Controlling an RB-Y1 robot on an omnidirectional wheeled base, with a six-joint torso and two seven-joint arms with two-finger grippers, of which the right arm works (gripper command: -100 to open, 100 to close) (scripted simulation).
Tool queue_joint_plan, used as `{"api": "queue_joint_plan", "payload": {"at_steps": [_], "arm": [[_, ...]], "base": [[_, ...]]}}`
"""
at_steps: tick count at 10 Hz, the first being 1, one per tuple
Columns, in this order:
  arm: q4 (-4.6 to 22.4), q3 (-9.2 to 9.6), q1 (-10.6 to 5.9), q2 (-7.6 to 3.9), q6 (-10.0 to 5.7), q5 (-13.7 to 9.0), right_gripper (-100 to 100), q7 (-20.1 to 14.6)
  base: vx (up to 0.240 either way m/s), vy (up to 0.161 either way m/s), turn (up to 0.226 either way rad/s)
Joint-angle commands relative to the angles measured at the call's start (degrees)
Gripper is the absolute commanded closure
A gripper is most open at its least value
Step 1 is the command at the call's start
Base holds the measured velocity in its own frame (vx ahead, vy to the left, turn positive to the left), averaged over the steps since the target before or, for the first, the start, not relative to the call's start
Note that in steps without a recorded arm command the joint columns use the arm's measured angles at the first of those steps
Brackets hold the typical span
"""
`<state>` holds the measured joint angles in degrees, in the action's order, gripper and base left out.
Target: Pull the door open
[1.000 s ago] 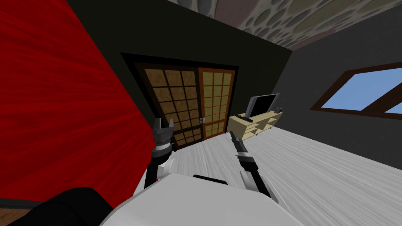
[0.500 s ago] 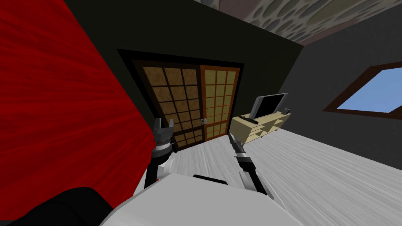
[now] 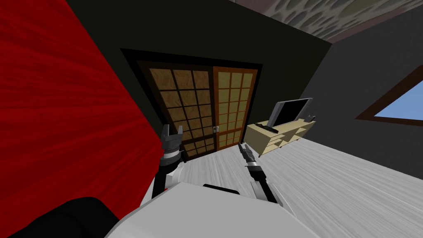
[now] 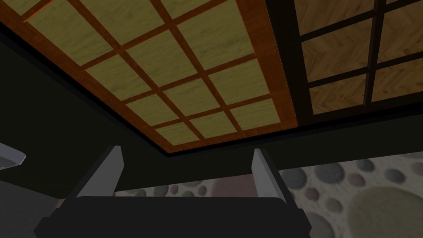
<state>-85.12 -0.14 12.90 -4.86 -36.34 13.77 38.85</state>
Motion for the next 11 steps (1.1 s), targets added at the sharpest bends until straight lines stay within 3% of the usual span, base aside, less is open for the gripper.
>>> {"api": "queue_joint_plan", "payload": {"at_steps": [1, 11], "arm": [[2.2, 0.05, -0.53, -0.06, -0.82, 0.5, -100, 2.0], [16.4, 0.10, -5.15, -0.12, -4.85, 3.7, -100, 13.0]], "base": [[0.105, 0.042, 0.053], [0.104, 0.031, 0.041]]}}
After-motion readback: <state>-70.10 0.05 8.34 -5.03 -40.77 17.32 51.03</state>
